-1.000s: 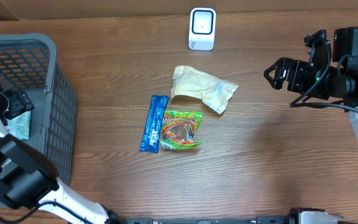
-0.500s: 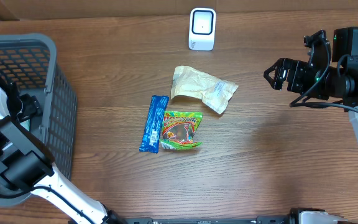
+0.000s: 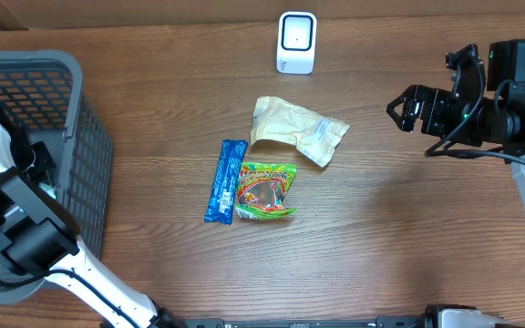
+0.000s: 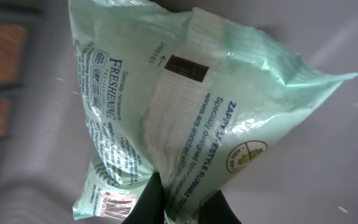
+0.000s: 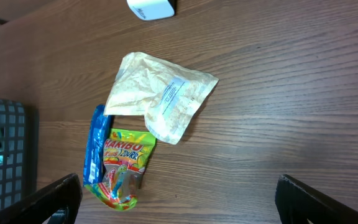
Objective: Scan the item barcode
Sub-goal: 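Reach the left gripper into the basket and grasp the mint-green wrapper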
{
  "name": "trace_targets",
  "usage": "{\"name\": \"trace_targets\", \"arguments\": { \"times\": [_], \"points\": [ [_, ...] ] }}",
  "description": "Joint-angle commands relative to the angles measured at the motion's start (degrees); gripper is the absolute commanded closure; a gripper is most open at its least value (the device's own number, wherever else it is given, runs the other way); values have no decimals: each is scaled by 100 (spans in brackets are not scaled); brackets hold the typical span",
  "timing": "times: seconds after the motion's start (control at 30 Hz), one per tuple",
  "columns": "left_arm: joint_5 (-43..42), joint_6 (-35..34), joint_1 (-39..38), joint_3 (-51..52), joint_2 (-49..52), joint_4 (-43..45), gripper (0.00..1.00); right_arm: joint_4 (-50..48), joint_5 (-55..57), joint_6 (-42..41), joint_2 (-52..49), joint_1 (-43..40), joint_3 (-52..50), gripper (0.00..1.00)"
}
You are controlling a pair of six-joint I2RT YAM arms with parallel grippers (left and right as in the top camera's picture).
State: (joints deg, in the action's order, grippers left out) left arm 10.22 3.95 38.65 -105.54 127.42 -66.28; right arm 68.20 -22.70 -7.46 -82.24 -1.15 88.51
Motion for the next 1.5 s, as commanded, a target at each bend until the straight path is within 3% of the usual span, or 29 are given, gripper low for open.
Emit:
{"name": "trace_targets", "arguments": {
  "times": [0.0, 0.23, 0.43, 0.53, 0.57, 0.67, 0.7, 0.73, 0.77, 0.83, 0.87, 1.23, 1.47],
  "points": [
    [-1237, -181, -72, -129, -208, -181, 96, 11, -55, 24, -9, -42, 111, 0],
    [-1860, -223, -111, -498, -2472, -284, 96, 28, -57, 24, -9, -42, 111, 0],
    [-3405, 343, -809, -496, -4205, -732, 96, 26, -55, 26, -9, -42, 111, 0],
    [-2938, 354, -2074, -424, -4542, -1274, 96, 24, -52, 26, -9, -42, 111, 0],
    [-2203, 81, -2520, -334, -4535, -1425, 96, 28, -55, 26, -9, -42, 111, 0],
    [-844, -629, -2780, -166, -4531, -1351, 96, 57, -52, 26, -9, -42, 111, 0],
    [-636, -822, -2756, -157, -4531, -1259, 90, 74, -52, 28, -9, -42, 111, 0],
    [-647, -850, -2706, -160, -4531, -1141, 73, 87, -52, 28, -9, -42, 111, 0],
    [-839, -855, -2551, -168, -4548, -837, 36, 118, -52, 33, -9, -42, 111, 0],
    [-986, -966, -2312, -216, -4551, -588, 6, 157, -52, 33, -9, -42, 111, 0],
    [-1005, -1012, -2179, -223, -4551, -507, 0, 177, -52, 33, -9, -42, 111, 0],
    [-1213, -1598, -11, -216, -3755, -990, 0, 221, -52, 48, -9, -42, 111, 0],
    [-1294, -1731, 192, 341, -2568, -872, 0, 227, -52, 46, -9, -42, 111, 0]
  ]
}}
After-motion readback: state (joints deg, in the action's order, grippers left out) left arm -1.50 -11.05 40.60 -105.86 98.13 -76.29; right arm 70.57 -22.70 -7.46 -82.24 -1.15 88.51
